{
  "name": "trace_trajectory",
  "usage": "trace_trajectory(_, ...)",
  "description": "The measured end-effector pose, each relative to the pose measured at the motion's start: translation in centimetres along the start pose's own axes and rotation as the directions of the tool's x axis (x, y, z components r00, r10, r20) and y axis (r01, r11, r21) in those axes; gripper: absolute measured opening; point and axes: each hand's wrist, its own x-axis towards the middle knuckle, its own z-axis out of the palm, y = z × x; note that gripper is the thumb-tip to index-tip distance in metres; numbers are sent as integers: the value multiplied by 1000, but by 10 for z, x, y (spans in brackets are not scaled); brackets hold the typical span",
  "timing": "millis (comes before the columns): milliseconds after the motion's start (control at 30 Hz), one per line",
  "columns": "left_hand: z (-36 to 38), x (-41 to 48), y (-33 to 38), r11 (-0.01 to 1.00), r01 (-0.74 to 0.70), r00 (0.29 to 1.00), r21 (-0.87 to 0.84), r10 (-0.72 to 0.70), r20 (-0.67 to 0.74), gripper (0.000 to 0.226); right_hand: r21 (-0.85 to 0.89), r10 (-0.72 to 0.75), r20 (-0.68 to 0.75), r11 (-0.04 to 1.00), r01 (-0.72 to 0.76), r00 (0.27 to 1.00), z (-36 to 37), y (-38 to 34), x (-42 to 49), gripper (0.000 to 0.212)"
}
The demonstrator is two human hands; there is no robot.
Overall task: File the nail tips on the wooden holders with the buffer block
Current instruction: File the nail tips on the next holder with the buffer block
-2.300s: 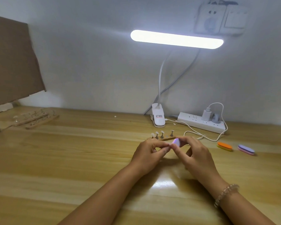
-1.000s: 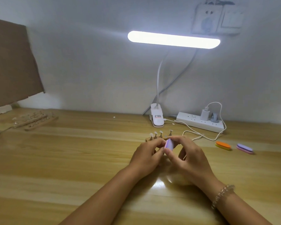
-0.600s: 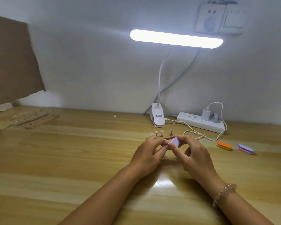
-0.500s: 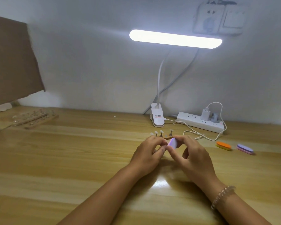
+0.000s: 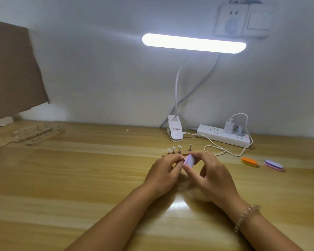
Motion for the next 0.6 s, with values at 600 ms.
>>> trace_trajectory(600,-1,-2,2,1000,0,998,28,2,-66,4,89,48,7,995,-48,999,-1,3,2,20)
